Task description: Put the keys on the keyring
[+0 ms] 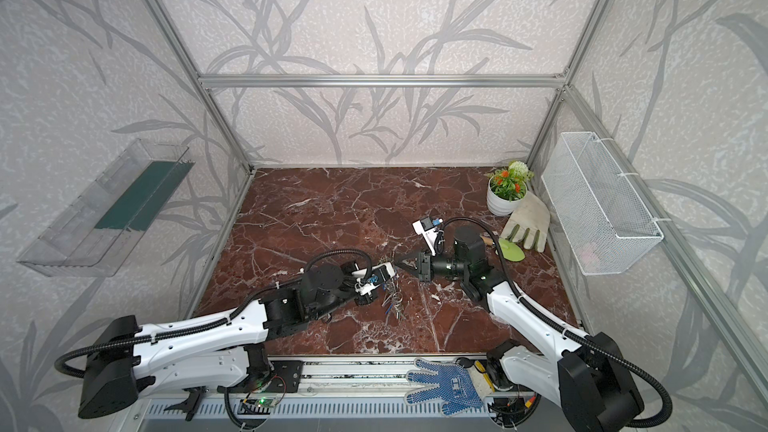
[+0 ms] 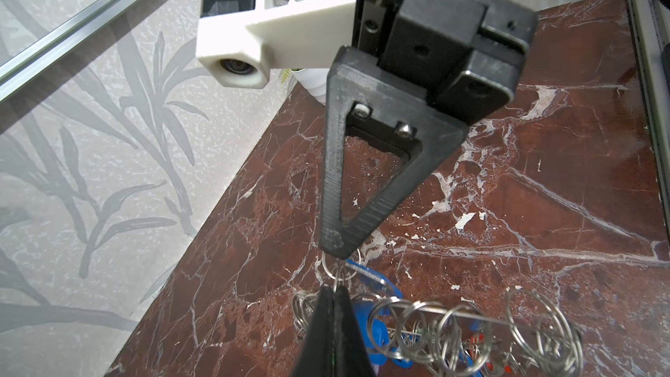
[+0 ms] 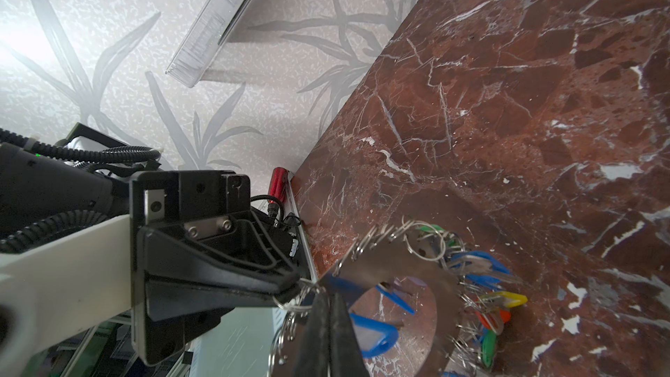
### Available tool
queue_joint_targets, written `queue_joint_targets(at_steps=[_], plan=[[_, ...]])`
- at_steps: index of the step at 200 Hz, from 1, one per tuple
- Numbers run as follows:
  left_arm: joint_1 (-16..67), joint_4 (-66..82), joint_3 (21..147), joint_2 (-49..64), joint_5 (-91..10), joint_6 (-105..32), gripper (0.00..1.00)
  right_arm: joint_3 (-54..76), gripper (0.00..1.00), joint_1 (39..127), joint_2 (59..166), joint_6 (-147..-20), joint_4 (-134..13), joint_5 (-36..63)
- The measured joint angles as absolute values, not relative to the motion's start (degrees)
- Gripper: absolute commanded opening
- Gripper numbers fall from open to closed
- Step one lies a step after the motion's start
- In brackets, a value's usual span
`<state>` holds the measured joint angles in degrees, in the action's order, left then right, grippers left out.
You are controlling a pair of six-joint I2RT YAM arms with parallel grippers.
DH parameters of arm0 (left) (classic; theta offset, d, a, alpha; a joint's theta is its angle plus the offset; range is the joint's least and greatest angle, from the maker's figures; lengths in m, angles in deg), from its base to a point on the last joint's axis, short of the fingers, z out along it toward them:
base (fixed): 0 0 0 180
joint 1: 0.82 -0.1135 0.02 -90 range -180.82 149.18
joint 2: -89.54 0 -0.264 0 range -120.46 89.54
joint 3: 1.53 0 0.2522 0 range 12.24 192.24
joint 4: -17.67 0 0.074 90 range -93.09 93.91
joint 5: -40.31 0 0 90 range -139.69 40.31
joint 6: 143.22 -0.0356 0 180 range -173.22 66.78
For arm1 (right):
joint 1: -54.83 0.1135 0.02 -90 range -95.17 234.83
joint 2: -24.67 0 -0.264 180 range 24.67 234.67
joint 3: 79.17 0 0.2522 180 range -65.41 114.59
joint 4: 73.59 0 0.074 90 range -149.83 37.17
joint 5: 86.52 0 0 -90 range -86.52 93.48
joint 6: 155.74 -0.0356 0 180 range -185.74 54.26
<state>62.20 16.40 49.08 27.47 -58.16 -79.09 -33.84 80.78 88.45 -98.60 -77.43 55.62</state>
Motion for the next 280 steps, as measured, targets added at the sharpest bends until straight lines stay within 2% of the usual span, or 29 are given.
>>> queue_joint_targets(at_steps=[28, 99, 146, 174, 192, 220, 280], plan=[[62.2, 18.35, 47.83, 28.43, -58.4, -77.41, 0.0, -33.03, 0.0, 80.74, 89.26, -98.75, -77.54, 56.91], [62.49, 25.25, 45.49, 30.45, -58.62, -74.31, 0.0, -32.04, 0.15, 80.74, 90.82, -99.8, -78.44, 58.07], [62.55, 32.53, 45.49, 31.78, -58.77, -71.18, 0.0, -31.72, 0.2, 81.53, 91.1, -100.07, -77.28, 57.45], [62.55, 34.04, 45.21, 31.78, -59.45, -68.69, 0.0, -31.15, 0.28, 81.94, 89.35, -99.34, -75.2, 55.25], [62.55, 34.52, 44.86, 31.82, -60.19, -66.92, 0.0, -30.36, 0.31, 81.59, 87.71, -98.47, -73.21, 52.97], [62.49, 34.81, 44.09, 32.52, -60.56, -63.81, 0.0, -29.62, 0.4, 78.71, 86.12, -98.49, -71.62, 49.24], [57.5, 33.84, 42.69, 37.24, -55.51, -54.57, 0.0, -29.49, 0.52, 75.19, 80.56, -97.25, -72.17, 45.5]])
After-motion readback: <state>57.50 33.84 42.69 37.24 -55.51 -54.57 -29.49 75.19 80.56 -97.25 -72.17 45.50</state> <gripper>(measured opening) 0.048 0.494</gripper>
